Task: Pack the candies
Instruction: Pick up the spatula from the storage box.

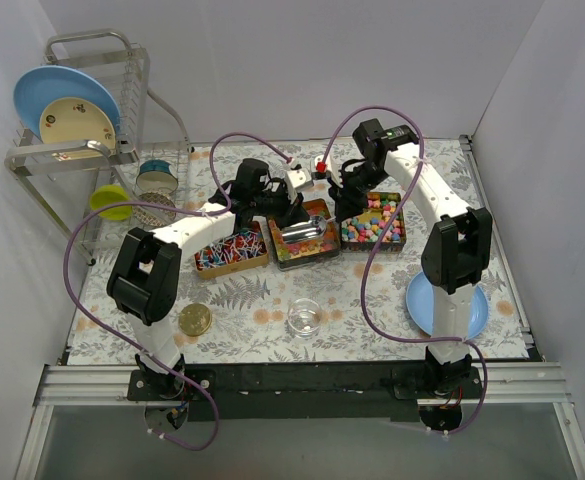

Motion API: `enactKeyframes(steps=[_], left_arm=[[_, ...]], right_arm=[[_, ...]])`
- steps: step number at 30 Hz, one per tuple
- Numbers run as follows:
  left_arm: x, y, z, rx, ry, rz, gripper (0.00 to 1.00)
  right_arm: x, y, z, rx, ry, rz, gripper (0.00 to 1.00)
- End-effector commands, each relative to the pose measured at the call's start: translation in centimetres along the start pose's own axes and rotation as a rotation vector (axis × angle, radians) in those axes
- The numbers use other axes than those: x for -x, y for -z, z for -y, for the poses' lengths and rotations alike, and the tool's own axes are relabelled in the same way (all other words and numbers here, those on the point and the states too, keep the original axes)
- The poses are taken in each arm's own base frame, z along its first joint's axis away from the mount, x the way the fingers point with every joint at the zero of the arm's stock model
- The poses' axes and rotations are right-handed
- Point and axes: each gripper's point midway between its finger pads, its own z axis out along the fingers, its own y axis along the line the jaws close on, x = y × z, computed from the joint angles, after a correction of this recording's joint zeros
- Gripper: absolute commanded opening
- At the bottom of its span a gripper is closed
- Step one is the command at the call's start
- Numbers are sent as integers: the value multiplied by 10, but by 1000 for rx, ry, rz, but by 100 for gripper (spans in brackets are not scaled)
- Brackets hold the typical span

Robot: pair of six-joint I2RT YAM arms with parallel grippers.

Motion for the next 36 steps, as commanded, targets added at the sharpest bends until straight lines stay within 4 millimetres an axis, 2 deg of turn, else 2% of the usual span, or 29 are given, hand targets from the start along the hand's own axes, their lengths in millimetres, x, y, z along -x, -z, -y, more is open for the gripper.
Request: enactKeyframes(steps=[1, 3, 6, 7, 10, 12, 15, 19, 21, 25, 28, 36], left_arm=[[42, 11, -1, 32, -73, 93, 0], [47, 12, -3, 43, -77, 113, 0], [50, 13, -3, 55, -75, 127, 0], [50, 14, -2, 55, -72, 128, 0], [52, 16, -1, 61, -76, 140, 0], [55, 19, 1, 57, -83, 151, 0], [56, 19, 2, 58, -82, 156, 0], [55, 19, 1, 63, -82, 157, 0], [56, 19, 0, 70, -83, 159, 0], [56, 20, -1, 78, -90, 163, 0], [55, 20, 1, 69, -88, 163, 0], [55, 21, 0, 73, -96, 163, 0]], right_arm=[[18, 2, -9, 29, -22, 52, 26], [20, 0, -7, 29, -31, 55, 18], [17, -2, -8, 36, -45, 53, 17], [17, -2, -8, 37, -49, 52, 18], [15, -3, -9, 39, -55, 50, 30], [13, -5, -8, 34, -67, 47, 31], [11, -6, -4, 20, -77, 42, 26], [11, -7, -3, 18, -81, 40, 14], [9, -7, -4, 24, -83, 33, 13], [5, -7, -4, 20, -73, 15, 30], [4, -8, -1, 5, -68, 11, 35], [-2, -9, 2, -6, -85, -8, 35]])
